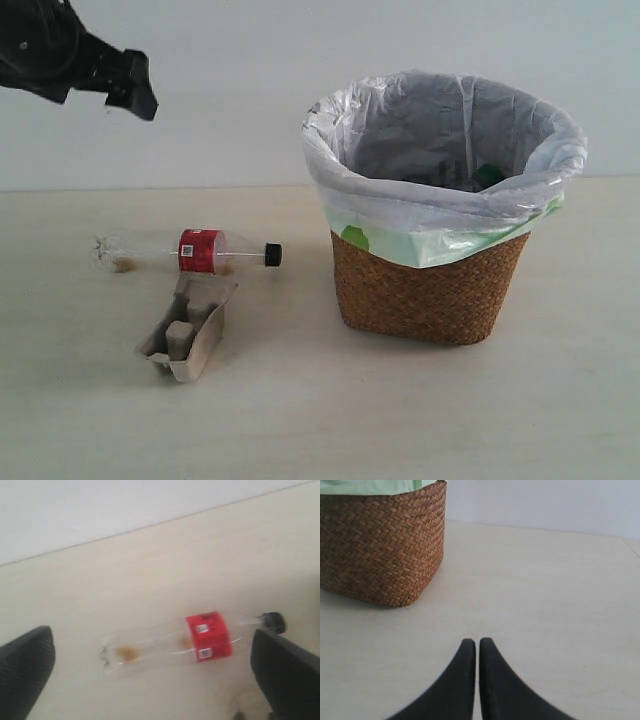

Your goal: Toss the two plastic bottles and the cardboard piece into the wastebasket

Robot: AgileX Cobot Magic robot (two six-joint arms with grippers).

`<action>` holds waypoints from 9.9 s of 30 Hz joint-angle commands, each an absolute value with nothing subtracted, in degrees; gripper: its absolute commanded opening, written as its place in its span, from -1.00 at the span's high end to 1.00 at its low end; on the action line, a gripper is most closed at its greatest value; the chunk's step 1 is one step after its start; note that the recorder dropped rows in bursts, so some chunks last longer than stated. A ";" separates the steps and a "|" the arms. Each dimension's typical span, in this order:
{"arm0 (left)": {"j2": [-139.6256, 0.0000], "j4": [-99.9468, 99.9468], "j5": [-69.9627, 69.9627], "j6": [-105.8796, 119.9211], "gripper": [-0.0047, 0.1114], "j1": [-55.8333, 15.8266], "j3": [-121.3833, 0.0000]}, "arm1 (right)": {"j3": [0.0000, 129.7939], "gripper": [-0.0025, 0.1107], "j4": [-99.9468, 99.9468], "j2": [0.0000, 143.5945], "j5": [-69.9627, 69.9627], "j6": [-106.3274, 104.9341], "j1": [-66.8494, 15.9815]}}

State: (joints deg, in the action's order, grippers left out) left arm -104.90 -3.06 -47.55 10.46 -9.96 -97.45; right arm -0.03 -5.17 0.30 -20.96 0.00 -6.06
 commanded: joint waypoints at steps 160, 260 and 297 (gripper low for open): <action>-104.38 -16.94 -37.51 18.89 -0.38 -17.26 -68.81 | 0.00 0.96 -5.21 0.00 -20.61 0.00 -5.79; -99.91 -23.38 -55.47 28.83 0.83 -30.44 -109.29 | 0.00 0.96 -5.08 0.00 -20.61 0.00 -5.79; -4.78 -25.03 -13.95 24.37 0.85 -22.59 -34.72 | 0.00 0.96 -5.19 0.00 -20.61 0.00 -5.79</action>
State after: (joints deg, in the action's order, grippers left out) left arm -6.41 -24.22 -14.35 25.11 -22.74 -35.11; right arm -0.03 -5.17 0.30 -20.96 0.00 -6.06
